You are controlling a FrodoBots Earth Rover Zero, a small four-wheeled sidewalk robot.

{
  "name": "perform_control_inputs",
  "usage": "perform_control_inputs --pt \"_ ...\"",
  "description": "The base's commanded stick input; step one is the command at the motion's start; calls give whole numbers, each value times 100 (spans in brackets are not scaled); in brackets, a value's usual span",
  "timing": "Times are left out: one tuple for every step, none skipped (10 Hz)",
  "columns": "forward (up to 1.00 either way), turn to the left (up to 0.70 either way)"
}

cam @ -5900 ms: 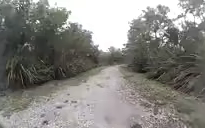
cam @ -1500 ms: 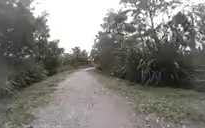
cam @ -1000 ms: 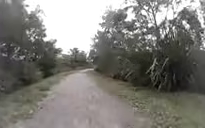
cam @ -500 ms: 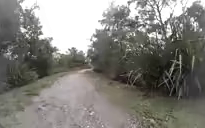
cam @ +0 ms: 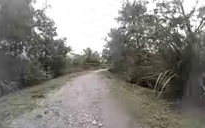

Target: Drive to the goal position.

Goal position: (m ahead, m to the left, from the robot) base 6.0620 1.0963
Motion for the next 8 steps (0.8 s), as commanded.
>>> perform_control_inputs --pt "70 0" --pt "70 0" --pt "70 0" --pt "70 0" --pt "70 0" --pt "70 0" --pt "70 0" --pt "70 0"
